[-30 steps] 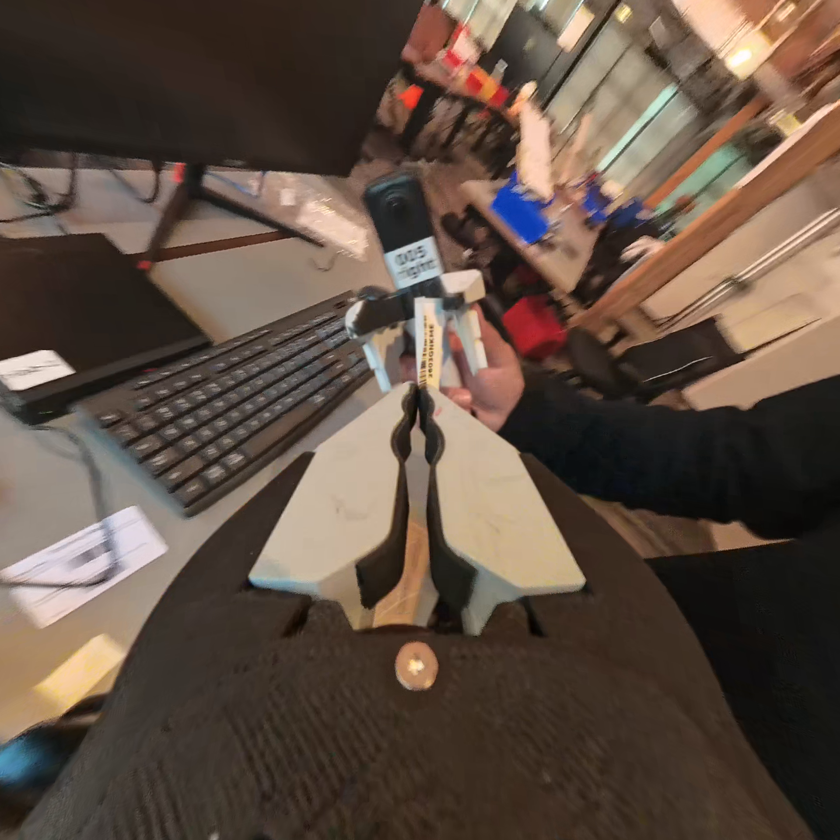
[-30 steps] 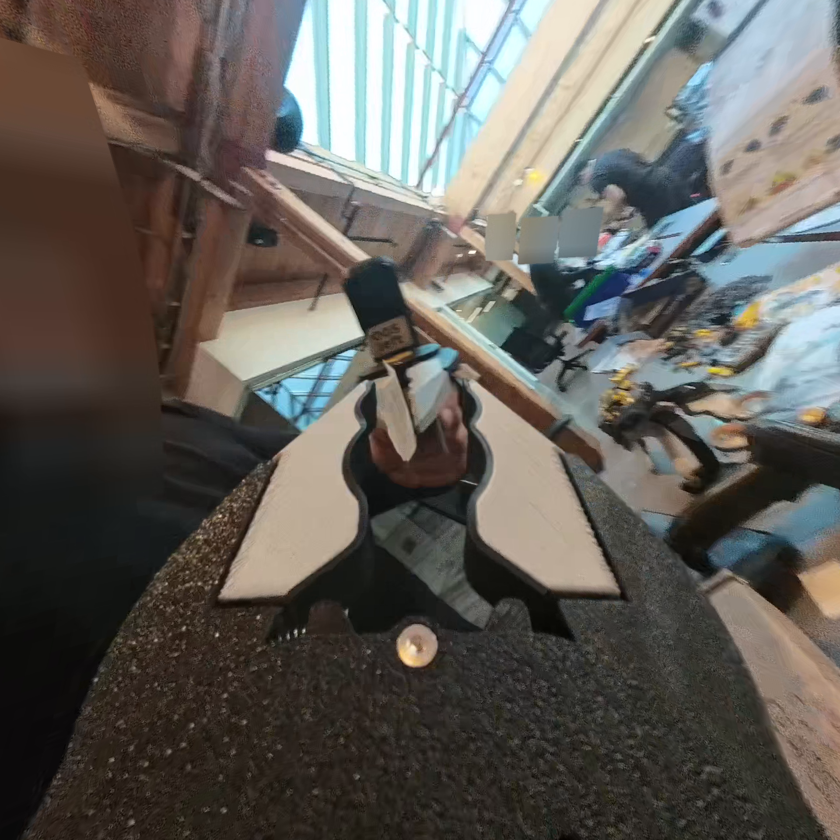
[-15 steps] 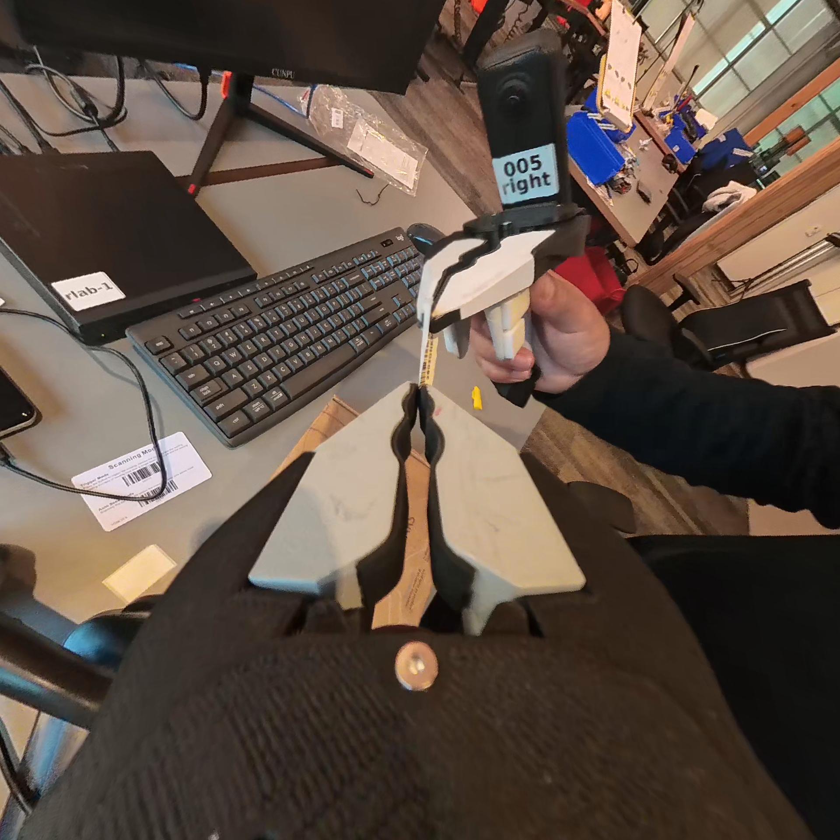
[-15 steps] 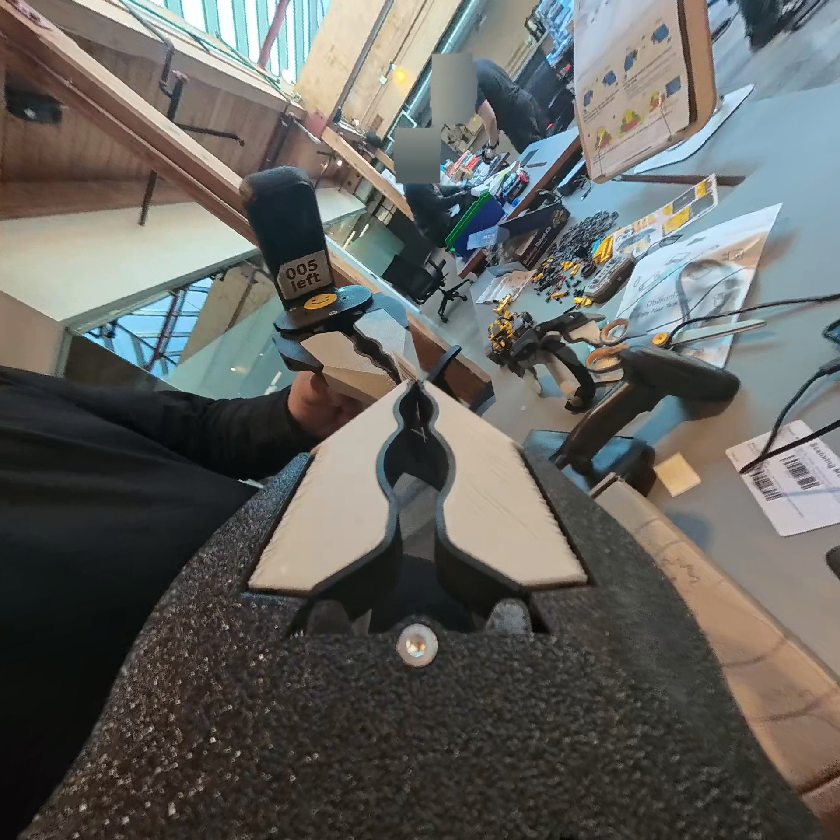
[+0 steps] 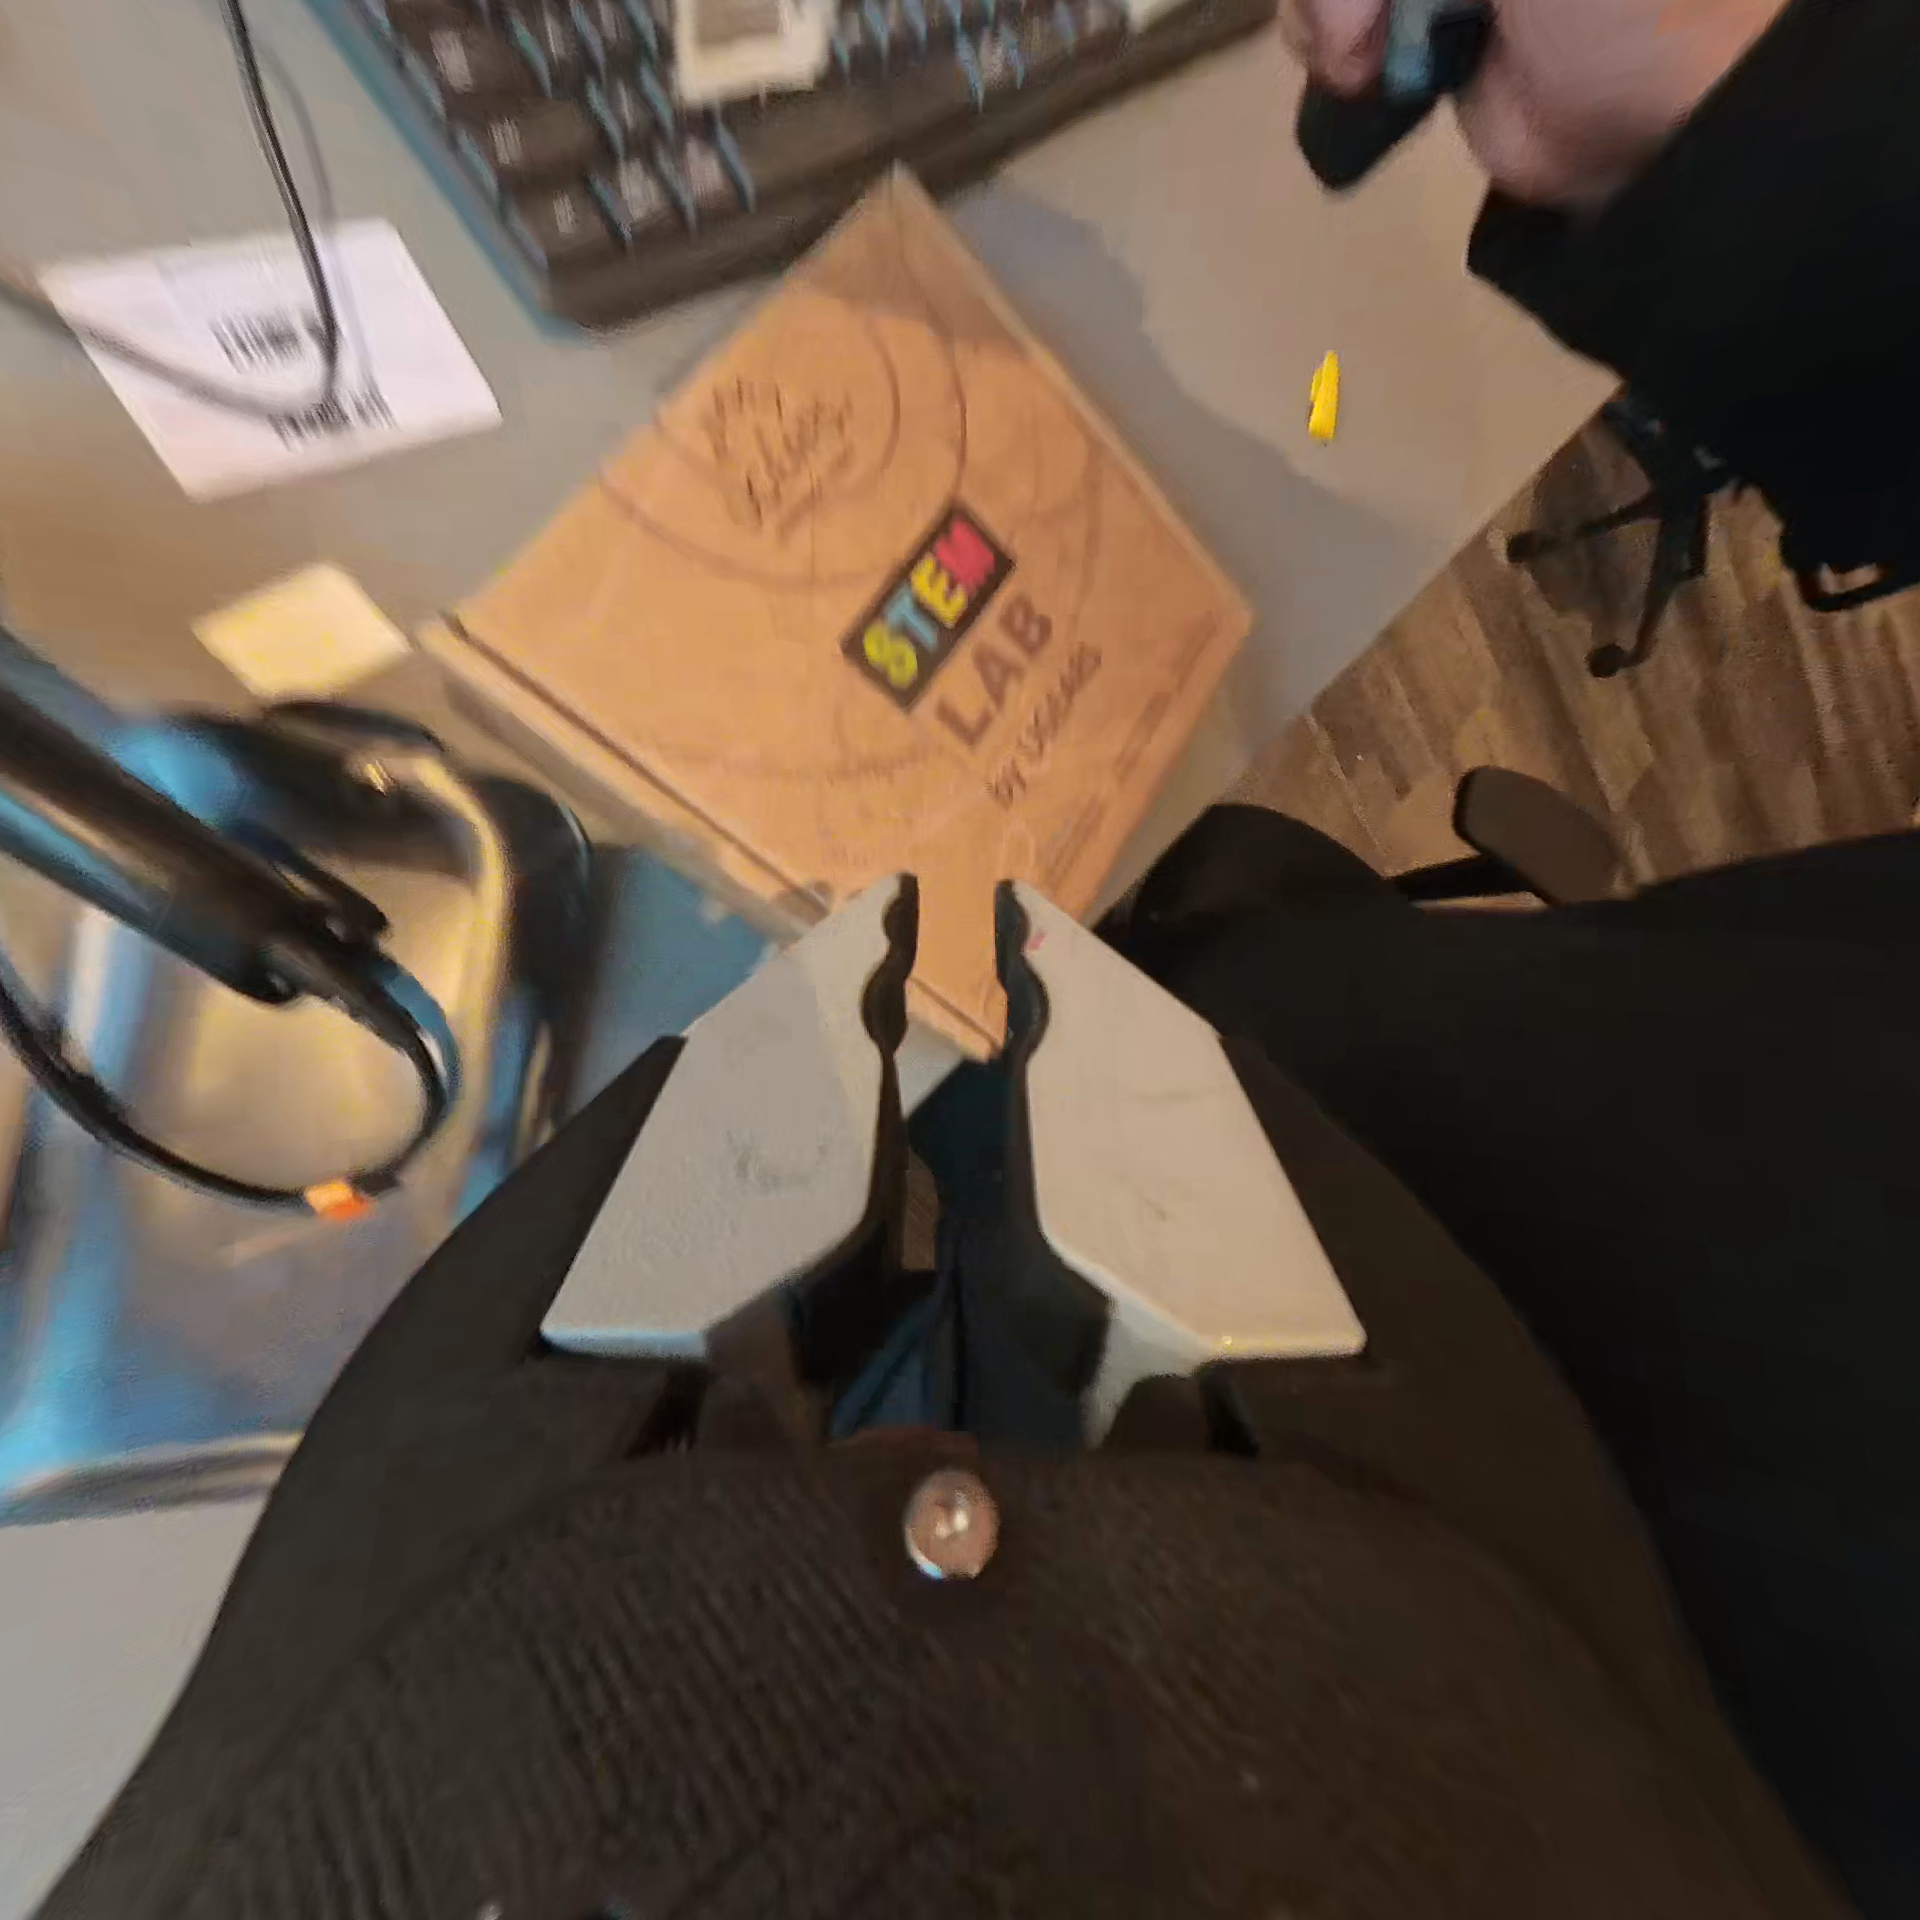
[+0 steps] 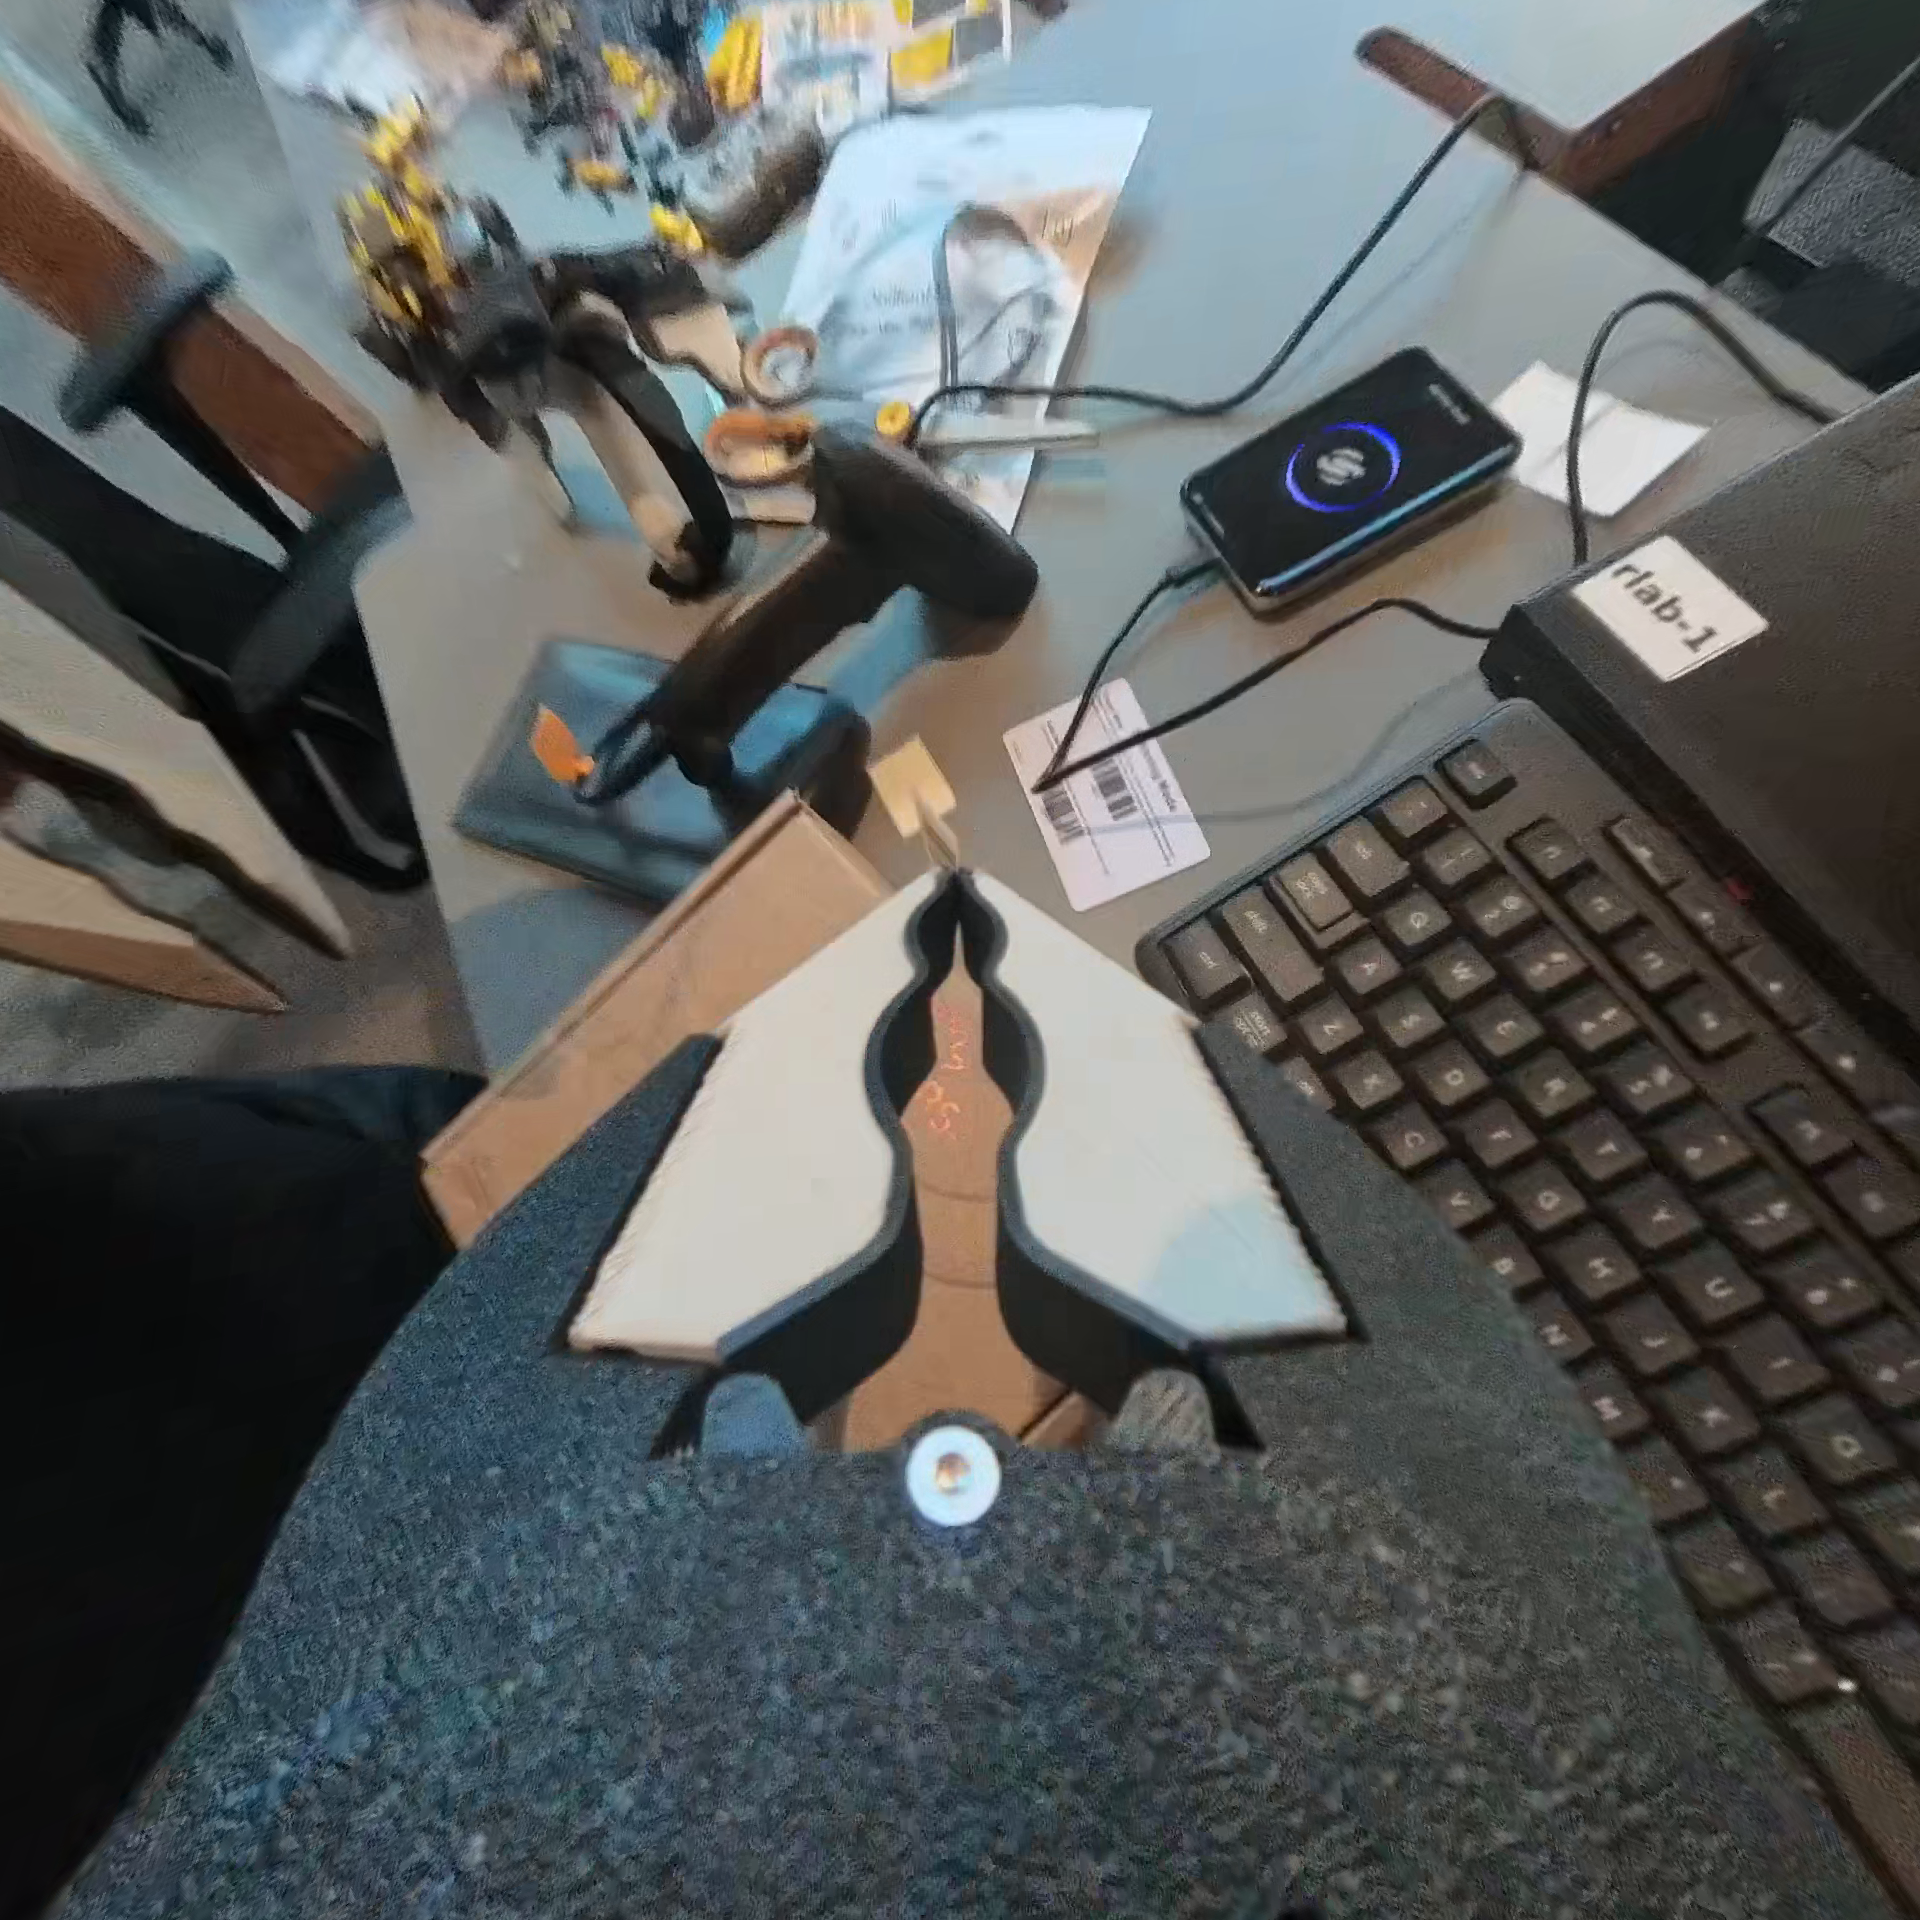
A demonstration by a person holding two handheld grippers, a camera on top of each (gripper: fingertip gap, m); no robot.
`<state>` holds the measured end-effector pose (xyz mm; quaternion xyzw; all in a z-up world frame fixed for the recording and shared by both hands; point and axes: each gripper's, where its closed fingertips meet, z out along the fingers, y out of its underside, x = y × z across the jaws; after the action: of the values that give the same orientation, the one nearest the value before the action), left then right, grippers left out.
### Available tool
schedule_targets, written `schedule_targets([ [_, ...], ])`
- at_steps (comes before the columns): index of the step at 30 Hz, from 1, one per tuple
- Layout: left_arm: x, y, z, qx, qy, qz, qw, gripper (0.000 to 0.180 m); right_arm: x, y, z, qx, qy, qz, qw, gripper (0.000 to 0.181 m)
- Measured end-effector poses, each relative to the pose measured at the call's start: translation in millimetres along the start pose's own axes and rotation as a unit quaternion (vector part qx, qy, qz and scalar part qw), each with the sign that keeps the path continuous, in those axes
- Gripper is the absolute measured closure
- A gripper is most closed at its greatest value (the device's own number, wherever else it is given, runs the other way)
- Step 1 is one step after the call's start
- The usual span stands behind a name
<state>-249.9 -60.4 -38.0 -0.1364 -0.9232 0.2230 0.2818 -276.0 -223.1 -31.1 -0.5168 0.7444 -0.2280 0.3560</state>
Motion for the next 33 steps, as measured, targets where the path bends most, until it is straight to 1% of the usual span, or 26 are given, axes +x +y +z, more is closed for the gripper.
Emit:
schedule_targets([
  [3, 4, 32, 3, -0.013, 0.008, -0.038, 0.999, 0.168, 7, 12, 37, -0.056, 0.044, -0.109, 0.992, 0.181],
  [7, 3, 49, 0, -0.009, 0.006, -0.072, 0.997, 0.168, 30, 20, 77, -0.109, 0.093, -0.231, 0.962, 0.181],
  [8, 2, 51, -2, -0.008, 0.004, -0.077, 0.997, 0.167, 32, 22, 84, -0.124, 0.094, -0.247, 0.956, 0.180],
  [10, 1, 52, -6, -0.004, 0.001, -0.082, 0.997, 0.167, 30, 22, 92, -0.137, 0.081, -0.264, 0.951, 0.171],
  [12, -2, 54, -8, 0.000, -0.006, -0.084, 0.996, 0.167, 26, 23, 93, -0.139, 0.069, -0.269, 0.950, 0.169],
  [15, -5, 58, -7, -0.003, -0.010, -0.088, 0.996, 0.163, 21, 28, 88, -0.143, 0.045, -0.233, 0.961, 0.156],
  [17, -7, 62, -4, -0.010, -0.016, -0.077, 0.997, 0.158, 17, 21, 76, -0.113, 0.036, -0.199, 0.973, 0.150],
  [19, -5, 64, 2, -0.018, -0.014, -0.065, 0.998, 0.158, 14, 14, 68, -0.080, 0.027, -0.174, 0.981, 0.145],
  [22, -1, 66, 15, -0.031, 0.005, -0.064, 0.997, 0.157, 19, 8, 73, -0.093, 0.039, -0.150, 0.984, 0.140],
  [23, -1, 67, 18, -0.037, 0.006, -0.058, 0.998, 0.157, 14, 0, 71, -0.082, 0.036, -0.146, 0.985, 0.140],
  [25, -3, 67, 24, -0.053, -0.003, -0.038, 0.998, 0.156, 2, -24, 54, -0.032, 0.042, -0.142, 0.988, 0.142],
  [27, -1, 68, 27, -0.062, -0.002, -0.027, 0.998, 0.152, -8, -30, 27, 0.005, 0.032, -0.118, 0.992, 0.141],
  [31, 6, 75, 33, -0.077, 0.016, -0.010, 0.997, 0.141, -5, 17, -27, 0.018, 0.009, -0.038, 0.999, 0.134],
  [33, 9, 80, 34, -0.078, 0.021, 0.009, 0.997, 0.137, -2, 50, -56, 0.024, 0.011, 0.000, 1.000, 0.135],
])
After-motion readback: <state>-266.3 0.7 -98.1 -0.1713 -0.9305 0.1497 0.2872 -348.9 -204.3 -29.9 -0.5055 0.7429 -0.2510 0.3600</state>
